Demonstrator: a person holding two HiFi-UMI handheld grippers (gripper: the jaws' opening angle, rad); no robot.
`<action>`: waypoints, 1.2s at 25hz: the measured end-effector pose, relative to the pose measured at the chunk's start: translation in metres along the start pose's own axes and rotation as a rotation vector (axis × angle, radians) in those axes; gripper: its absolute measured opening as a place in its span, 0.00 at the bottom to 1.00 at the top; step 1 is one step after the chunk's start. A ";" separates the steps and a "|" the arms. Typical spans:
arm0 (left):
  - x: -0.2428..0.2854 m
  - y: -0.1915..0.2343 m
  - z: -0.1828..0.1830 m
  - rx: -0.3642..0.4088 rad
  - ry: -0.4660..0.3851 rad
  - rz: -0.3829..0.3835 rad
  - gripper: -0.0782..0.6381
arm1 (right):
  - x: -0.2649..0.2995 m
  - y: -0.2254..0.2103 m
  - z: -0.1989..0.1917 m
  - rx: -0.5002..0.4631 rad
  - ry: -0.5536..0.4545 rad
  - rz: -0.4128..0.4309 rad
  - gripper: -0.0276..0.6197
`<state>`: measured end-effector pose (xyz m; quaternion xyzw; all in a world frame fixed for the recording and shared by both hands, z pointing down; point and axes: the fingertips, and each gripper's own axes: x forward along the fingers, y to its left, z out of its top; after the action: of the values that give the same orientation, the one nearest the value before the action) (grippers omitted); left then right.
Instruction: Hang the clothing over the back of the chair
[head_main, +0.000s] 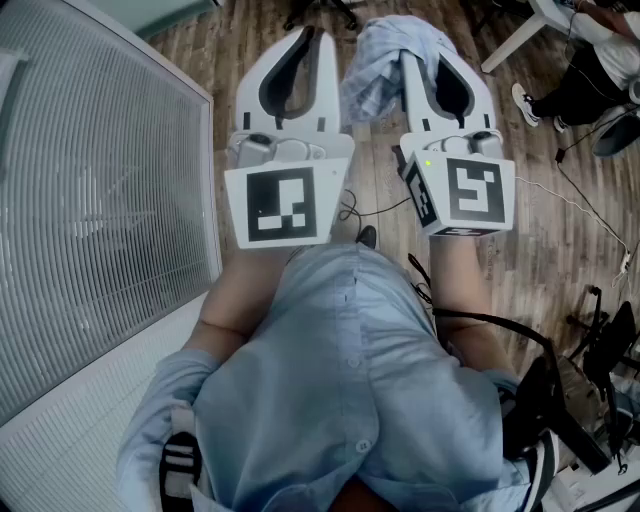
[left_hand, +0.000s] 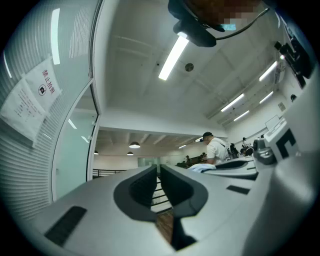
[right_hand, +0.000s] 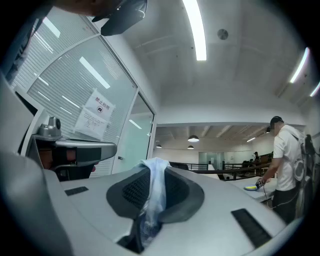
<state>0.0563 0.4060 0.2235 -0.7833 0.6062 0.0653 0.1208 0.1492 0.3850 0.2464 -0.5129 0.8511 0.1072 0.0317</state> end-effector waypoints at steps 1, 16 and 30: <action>0.000 -0.001 0.000 0.001 0.001 0.000 0.15 | 0.000 -0.001 0.000 0.001 -0.001 0.000 0.12; 0.014 -0.051 -0.014 0.008 -0.001 0.033 0.15 | -0.020 -0.046 -0.023 0.020 0.004 0.021 0.12; 0.090 0.006 -0.055 -0.006 0.077 0.057 0.15 | 0.075 -0.060 -0.045 0.061 0.027 0.063 0.12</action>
<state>0.0711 0.3052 0.2536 -0.7680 0.6324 0.0404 0.0929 0.1694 0.2830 0.2684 -0.4860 0.8701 0.0750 0.0325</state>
